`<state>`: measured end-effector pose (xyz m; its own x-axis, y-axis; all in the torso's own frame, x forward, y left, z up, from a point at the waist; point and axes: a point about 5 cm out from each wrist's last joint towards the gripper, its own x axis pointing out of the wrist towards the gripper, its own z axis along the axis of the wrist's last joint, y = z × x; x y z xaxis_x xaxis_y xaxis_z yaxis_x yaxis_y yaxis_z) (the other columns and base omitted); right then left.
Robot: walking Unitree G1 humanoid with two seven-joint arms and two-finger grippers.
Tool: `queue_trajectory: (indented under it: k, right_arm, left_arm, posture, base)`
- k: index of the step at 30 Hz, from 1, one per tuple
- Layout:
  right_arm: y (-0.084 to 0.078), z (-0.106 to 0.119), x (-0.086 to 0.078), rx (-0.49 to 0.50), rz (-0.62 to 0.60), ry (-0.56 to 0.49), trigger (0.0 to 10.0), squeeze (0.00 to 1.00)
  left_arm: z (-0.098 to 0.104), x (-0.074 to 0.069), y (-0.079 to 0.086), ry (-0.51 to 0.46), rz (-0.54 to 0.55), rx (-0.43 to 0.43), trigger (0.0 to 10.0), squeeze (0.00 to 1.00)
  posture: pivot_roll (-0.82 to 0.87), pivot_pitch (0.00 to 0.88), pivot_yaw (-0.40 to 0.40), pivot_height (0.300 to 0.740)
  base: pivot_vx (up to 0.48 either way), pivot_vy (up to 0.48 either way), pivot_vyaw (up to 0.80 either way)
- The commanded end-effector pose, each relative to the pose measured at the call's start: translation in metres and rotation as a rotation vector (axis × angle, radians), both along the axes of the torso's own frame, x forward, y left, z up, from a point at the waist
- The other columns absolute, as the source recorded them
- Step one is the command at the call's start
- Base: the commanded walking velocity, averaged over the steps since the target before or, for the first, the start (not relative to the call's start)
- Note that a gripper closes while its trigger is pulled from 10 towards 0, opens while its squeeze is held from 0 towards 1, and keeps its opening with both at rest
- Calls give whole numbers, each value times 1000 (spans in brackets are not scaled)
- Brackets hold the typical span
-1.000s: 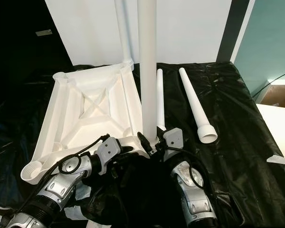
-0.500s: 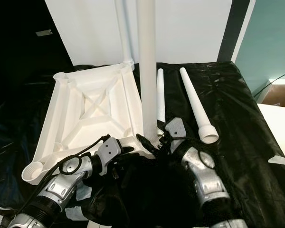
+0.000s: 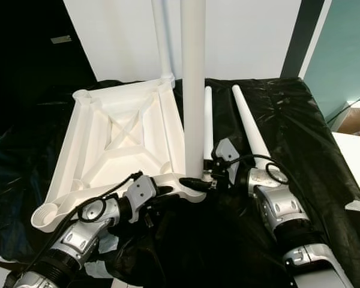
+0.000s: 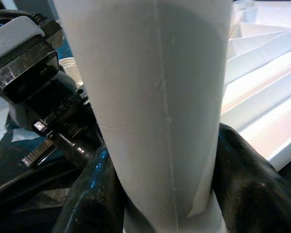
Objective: Building children table
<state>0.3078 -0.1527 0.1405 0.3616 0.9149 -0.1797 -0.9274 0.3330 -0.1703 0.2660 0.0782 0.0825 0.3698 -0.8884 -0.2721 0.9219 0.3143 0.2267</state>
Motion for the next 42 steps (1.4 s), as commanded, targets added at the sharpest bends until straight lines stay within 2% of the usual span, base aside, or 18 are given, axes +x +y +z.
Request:
queue_trajectory:
  k: [1,4,5,6,8,11,16,21,22,23,24,26,27,31,32,36,38,42]
  right_arm:
    - [-27,2,5,-45,-98,20,0,0]
    - [-14,-17,-22,28,-55,112,0,0]
    - [0,-27,-34,103,-125,93,0,0]
    - [0,-27,-34,103,-125,93,0,0]
    - [17,-38,-44,233,-342,69,0,0]
    - [23,-41,-49,313,-466,65,0,0]
    - [3,-36,-36,366,-820,-3,0,0]
    - [-5,-35,-39,331,-919,-46,0,0]
    - [-6,-36,-41,319,-931,-44,4314,0]
    - [-6,-36,-41,319,-931,-44,4314,0]
    - [-3,-36,-43,292,-885,-31,10000,0]
    - [-1,-37,-43,286,-861,-29,10000,0]
    - [2,-36,-43,288,-804,-25,10000,1000]
    - [4,-33,-38,230,-650,-45,10000,1000]
    - [3,-32,-36,222,-638,-45,10000,0]
    - [-1,-27,-31,185,-525,-42,10000,0]
    - [-12,-14,-22,108,-340,-35,10000,0]
    - [-17,-10,-18,54,-266,-32,10000,0]
  left_arm:
    - [-32,-20,9,138,-47,95,10000,0]
    - [-32,-19,7,131,-44,96,10000,0]
    - [-32,-18,6,129,-38,92,10000,0]
    - [-32,-18,6,129,-38,92,10000,0]
    - [-31,-18,6,128,-30,88,10000,0]
    - [-31,-18,7,128,-25,86,10000,0]
    - [-33,-19,11,134,-20,93,10000,0]
    - [-32,-19,6,133,-30,89,10000,0]
    - [-32,-18,5,131,-32,87,10000,0]
    - [-32,-18,5,131,-32,87,10000,0]
    - [-32,-18,3,130,-37,83,10000,0]
    - [-32,-18,2,131,-39,83,10000,0]
    - [-32,-19,2,132,-41,83,10000,0]
    - [-33,-19,3,135,-41,85,10000,0]
    - [-33,-19,4,135,-40,85,10000,0]
    - [-33,-19,4,136,-38,85,10000,0]
    - [-33,-19,4,136,-33,84,10000,0]
    - [-33,-19,4,136,-31,84,10000,0]
  posture:
    - [47,0,66,740]
    - [54,0,49,740]
    - [55,0,45,740]
    - [55,0,45,740]
    - [61,0,44,740]
    - [65,0,43,740]
    - [49,0,45,740]
    - [38,0,45,740]
    - [38,0,45,740]
    - [38,0,45,740]
    - [27,0,49,740]
    - [27,0,49,740]
    - [27,0,49,740]
    - [31,0,49,740]
    - [31,0,49,740]
    - [36,0,47,740]
    - [40,0,44,740]
    - [40,0,43,740]
  base:
    - [0,0,0]
    - [0,0,0]
    - [0,0,0]
    - [0,0,0]
    - [0,0,0]
    - [0,0,0]
    - [0,0,0]
    - [0,0,0]
    - [0,0,0]
    - [0,0,0]
    - [0,0,0]
    - [0,0,0]
    - [0,0,0]
    - [0,0,0]
    - [0,0,0]
    - [0,0,0]
    - [0,0,0]
    - [0,0,0]
